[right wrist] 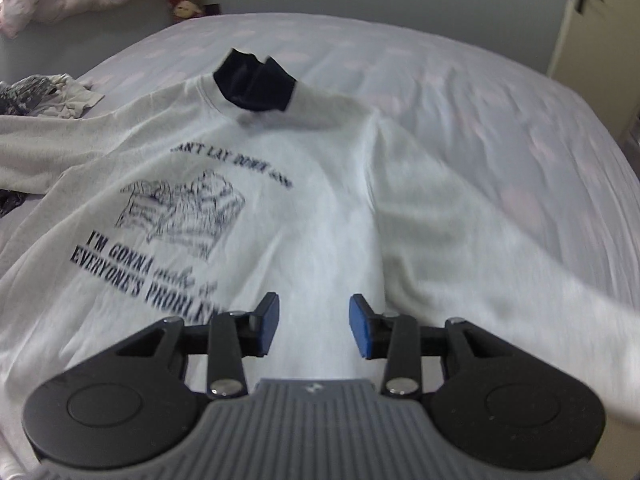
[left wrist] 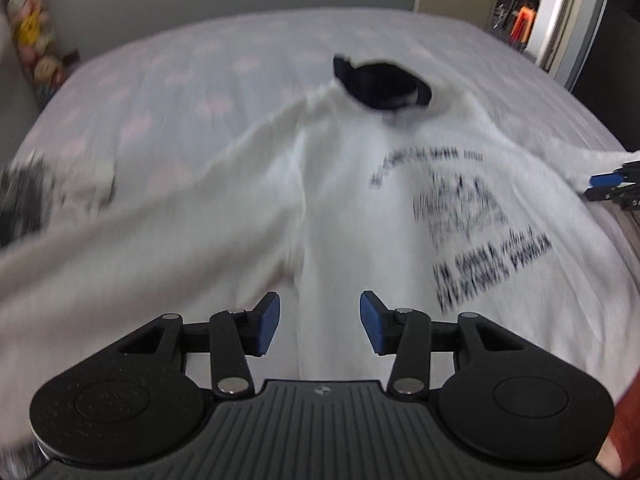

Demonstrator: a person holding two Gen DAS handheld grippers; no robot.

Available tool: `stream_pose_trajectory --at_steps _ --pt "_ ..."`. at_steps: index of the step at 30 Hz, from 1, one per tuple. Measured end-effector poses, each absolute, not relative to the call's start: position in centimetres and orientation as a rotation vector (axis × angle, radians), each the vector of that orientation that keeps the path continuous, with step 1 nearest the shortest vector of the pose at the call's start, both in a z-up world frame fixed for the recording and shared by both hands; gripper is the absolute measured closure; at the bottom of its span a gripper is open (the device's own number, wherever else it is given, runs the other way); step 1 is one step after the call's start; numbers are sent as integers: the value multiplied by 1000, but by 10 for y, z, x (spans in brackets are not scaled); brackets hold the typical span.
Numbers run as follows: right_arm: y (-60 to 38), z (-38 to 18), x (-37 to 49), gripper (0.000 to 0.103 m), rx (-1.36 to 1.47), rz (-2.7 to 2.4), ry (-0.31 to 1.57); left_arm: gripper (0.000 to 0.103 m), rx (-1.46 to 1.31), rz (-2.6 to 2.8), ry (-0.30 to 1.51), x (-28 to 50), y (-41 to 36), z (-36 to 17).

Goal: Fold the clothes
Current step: 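Open both grippers and move them to the navy collar, then grasp the navy collar with both grippers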

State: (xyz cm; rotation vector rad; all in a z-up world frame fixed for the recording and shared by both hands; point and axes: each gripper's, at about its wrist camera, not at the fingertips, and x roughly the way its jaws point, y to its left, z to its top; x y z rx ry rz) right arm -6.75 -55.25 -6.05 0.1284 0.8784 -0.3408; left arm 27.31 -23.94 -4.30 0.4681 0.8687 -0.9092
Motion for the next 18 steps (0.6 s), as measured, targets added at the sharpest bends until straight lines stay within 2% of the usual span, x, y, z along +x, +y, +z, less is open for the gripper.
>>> stream_pose_trajectory --at_steps 3,4,6,8,9,10,18 --pt "-566 -63 -26 60 57 -308 839 57 488 -927 783 298 -281 -46" --pt "-571 -66 -12 57 44 -301 831 53 496 -932 760 307 -295 -49" --pt "-581 -72 16 54 18 -288 816 52 519 -937 726 324 -322 -58" --pt "-587 -79 44 45 -40 -277 812 52 555 -939 691 341 -350 -69" --pt "-590 -82 58 36 -76 -271 808 52 575 -944 676 349 -363 -75" --pt "-592 -85 71 33 -118 -263 798 52 597 -954 663 356 -377 -81" --pt "-605 -102 145 30 -378 -122 746 50 749 -1055 557 387 -458 -119"
